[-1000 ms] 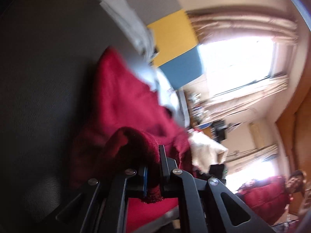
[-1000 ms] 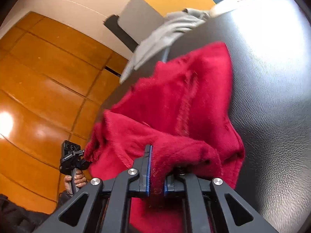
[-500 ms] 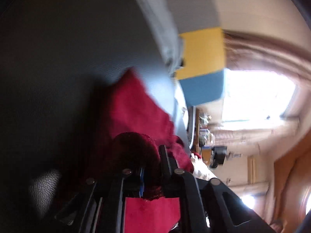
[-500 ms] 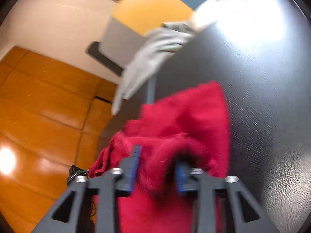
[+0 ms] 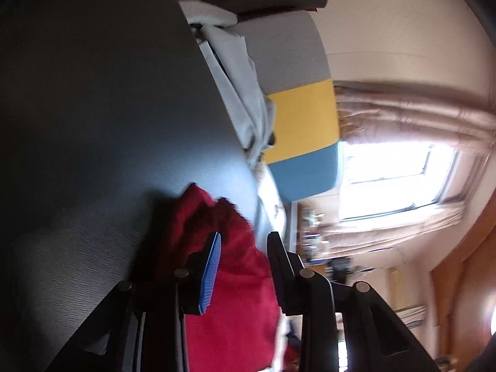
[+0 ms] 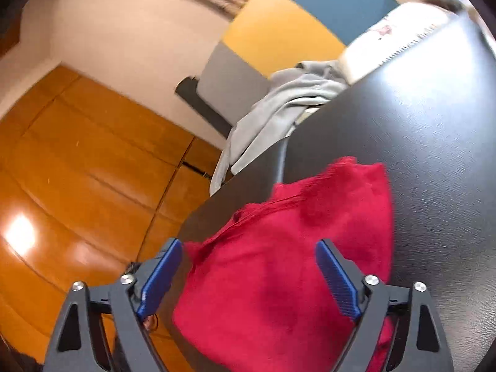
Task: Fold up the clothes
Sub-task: 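Release the folded hem and open both grippers over the sweater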
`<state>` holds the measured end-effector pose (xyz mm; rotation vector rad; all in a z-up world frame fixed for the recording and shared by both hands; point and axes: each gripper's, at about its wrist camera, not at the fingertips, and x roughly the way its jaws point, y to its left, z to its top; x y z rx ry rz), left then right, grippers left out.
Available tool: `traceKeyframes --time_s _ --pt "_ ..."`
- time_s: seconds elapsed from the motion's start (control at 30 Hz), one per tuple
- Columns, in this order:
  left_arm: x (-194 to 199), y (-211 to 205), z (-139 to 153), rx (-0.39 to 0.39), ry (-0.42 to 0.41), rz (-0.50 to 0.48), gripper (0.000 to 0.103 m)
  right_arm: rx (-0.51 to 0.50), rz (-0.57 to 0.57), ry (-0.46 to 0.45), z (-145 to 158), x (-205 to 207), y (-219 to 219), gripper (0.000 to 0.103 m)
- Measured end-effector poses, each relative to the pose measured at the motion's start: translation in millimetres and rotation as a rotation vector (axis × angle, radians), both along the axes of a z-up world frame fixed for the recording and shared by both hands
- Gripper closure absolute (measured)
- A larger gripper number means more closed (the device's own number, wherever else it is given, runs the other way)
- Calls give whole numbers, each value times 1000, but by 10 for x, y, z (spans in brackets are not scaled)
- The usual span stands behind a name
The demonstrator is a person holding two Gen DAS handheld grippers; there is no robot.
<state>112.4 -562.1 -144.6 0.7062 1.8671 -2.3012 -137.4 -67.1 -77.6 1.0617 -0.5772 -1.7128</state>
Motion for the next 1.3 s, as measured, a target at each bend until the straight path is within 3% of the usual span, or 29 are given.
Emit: traceKeyframes --time_s 0.13,0.23,0.3,0.43,0.57,0.63,0.7,0.77,0.87,0.9,1.0,1.07,1.2,1.3 --pt "-68 66 51 -205 -160 -44 72 131 107 113 53 156 -522 6" --pt "-282 115 129 -328 -187 -123 66 218 172 171 -26 241 -824 5" --pt "-489 124 175 -373 -172 -181 60 266 202 199 -137 283 -929 5" --pt "-764 145 184 -440 -199 -277 58 362 261 254 -368 368 -1128 4" --pt "-944 277 91 -509 -259 -397 58 307 274 281 -447 348 -1077 0" --pt "-972 338 68 -513 -247 -424 58 259 272 270 -472 315 -1010 0" --pt "-948 372 110 -508 -212 -412 69 209 269 250 -494 277 -945 0" --pt "-881 438 260 -536 -145 -377 95 184 270 236 -495 260 -896 0" --pt "-655 505 473 -580 -37 -310 94 159 266 235 -493 266 -819 0" --pt "-629 505 468 -591 -44 -299 94 152 263 241 -499 273 -801 0" --pt "-809 426 129 -609 -270 -305 94 154 260 254 -502 306 -822 0" --pt "-922 422 -45 -620 -355 -313 93 159 260 263 -493 332 -840 0" --pt "-930 468 -9 -632 -345 -250 88 174 254 283 -496 367 -863 0" --pt "-744 506 201 -678 -329 -150 84 183 252 291 -486 390 -893 0"
